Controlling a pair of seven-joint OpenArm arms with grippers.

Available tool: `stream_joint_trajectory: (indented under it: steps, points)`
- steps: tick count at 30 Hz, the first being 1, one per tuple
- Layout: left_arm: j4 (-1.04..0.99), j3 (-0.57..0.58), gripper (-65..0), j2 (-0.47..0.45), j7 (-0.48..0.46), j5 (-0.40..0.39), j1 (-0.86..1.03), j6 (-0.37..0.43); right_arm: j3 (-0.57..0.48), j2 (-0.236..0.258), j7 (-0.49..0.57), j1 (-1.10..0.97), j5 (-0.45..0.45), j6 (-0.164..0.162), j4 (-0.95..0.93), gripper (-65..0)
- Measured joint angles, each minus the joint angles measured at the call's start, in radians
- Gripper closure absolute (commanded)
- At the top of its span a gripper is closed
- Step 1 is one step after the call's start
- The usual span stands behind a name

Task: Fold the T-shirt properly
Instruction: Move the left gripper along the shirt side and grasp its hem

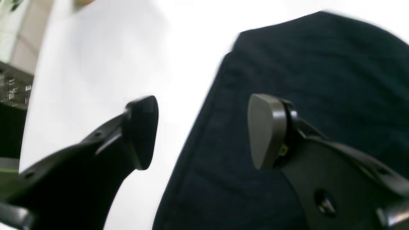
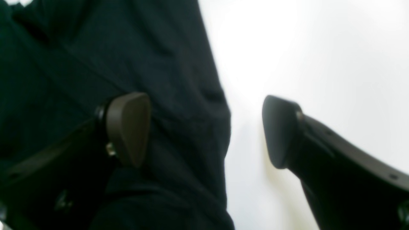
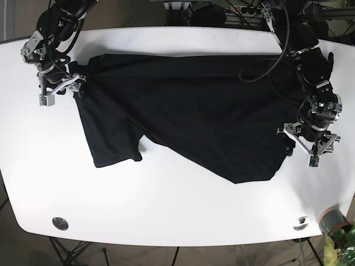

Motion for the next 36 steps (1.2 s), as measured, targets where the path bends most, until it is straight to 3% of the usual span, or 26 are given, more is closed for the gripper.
stream_joint_trajectory:
  steps: [7,10,12,14,16,20,25,32,36]
  points:
    - [-0.071,-0.006,-41.5,0.005,-0.002,0.013,-0.071,0.008,0.000,0.001,0.027,0.025,0.005,0.000,-0.054,-48.7]
    - [-0.108,-0.006,-41.5,0.008,-0.002,0.013,-0.086,0.007,0.001,-0.005,0.036,0.030,0.012,0.006,-0.071,-37.6]
    - [-0.145,-0.006,-41.5,0.009,0.002,0.014,-0.105,0.007,0.003,-0.005,0.047,0.038,0.019,0.006,-0.087,-27.0]
    - [-0.181,-0.006,-41.5,0.009,0.001,0.013,-0.125,0.007,0.003,-0.006,0.034,0.051,0.008,0.003,-0.094,-12.2]
    - [-0.227,-0.006,-41.5,0.008,-0.014,0.014,-0.151,0.008,-0.001,-0.008,0.024,0.058,0.005,-0.001,-0.098,-2.9]
    - [-0.355,-0.003,-42.9,0.007,-0.114,0.015,-0.205,0.014,-0.002,-0.016,0.019,0.056,0.008,-0.001,-0.101,-4.1]
    - [-0.546,0.084,-52.5,-0.005,-0.154,0.021,-0.278,0.034,-0.003,-0.014,0.007,0.059,0.003,-0.001,-0.095,-3.3]
    - [-0.805,0.146,-65.0,-0.018,-0.319,0.011,-0.404,0.264,-0.002,-0.013,0.004,0.069,-0.001,-0.001,-0.095,-3.3]
    - [-0.929,0.202,-65.0,-0.040,-0.379,0.010,-0.443,0.265,-0.002,-0.013,0.001,0.069,-0.004,-0.001,-0.094,-3.3]
